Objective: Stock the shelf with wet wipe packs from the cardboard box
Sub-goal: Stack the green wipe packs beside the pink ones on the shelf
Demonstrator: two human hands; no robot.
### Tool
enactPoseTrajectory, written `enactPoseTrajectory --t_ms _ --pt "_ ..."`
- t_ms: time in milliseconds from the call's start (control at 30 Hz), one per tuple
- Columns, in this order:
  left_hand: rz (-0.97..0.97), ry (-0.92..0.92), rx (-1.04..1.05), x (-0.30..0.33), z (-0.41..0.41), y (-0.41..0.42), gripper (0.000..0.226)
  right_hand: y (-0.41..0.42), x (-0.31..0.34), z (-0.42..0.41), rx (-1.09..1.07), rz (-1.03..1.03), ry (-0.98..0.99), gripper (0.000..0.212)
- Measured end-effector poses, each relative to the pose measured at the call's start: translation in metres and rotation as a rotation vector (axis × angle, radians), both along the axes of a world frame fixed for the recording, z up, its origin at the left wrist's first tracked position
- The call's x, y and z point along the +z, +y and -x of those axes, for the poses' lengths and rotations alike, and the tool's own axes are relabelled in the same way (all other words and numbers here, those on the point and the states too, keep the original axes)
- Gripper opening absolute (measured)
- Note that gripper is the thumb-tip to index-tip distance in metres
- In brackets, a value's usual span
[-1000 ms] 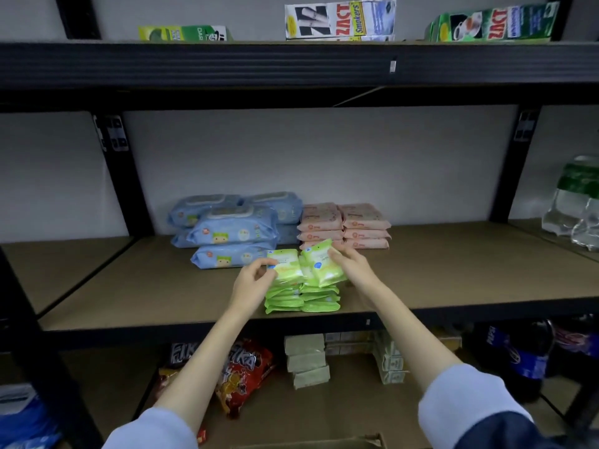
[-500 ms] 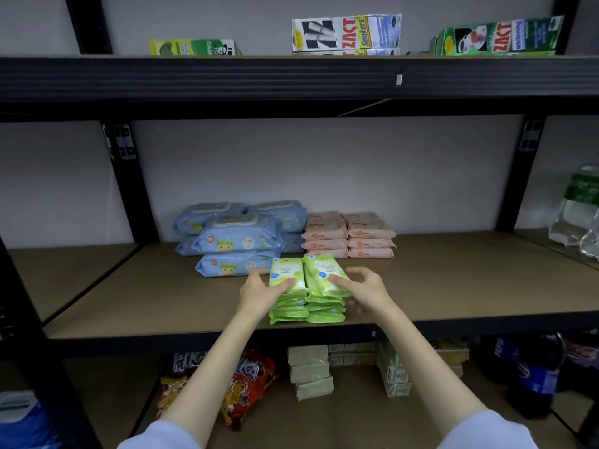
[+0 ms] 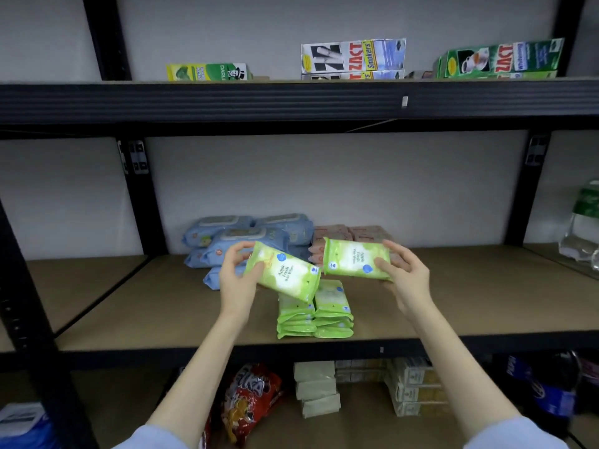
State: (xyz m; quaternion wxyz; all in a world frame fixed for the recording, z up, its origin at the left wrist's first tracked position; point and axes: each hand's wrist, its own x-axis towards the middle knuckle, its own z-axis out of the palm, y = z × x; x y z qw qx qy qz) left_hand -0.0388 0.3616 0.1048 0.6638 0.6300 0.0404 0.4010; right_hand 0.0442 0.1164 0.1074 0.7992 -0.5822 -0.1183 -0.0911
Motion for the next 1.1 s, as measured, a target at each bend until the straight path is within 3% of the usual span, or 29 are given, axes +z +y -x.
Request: enactPoseTrajectory --t_ms 233,500,667,800,900,1000,1100 --pt "-0.001 0.107 -0.137 0.002 -0.036 0.013 0.026 0.013 0.002 -0.035 0.177 -0.135 0.125 0.015" --pt "-0.050 0.263 -0.197 -0.022 -0.060 0.010 0.011 0.039 -0.018 -0.054 0.286 0.316 0.105 0.015" --pt "-0.092 0.467 -0.380 -0.040 -0.057 0.010 0.030 0.052 -0.026 -0.054 0.391 0.487 0.114 0.025" --pt "-0.047 0.528 -0.482 -0.035 -0.053 0.005 0.045 0.060 -0.027 -0.049 0.422 0.470 0.143 0.018" --pt "-0.098 0.569 -0.507 -0.033 -0.051 -0.002 0.050 0.064 -0.024 -0.042 0.424 0.515 0.130 0.031" --pt "-0.138 0.580 -0.473 -0.036 -0.050 -0.008 0.055 0.065 -0.029 -0.038 0.379 0.528 0.158 0.060" --pt "-0.100 0.559 -0.450 -0.037 -0.045 -0.012 0.062 0.059 -0.039 -0.037 0.388 0.308 0.211 0.088"
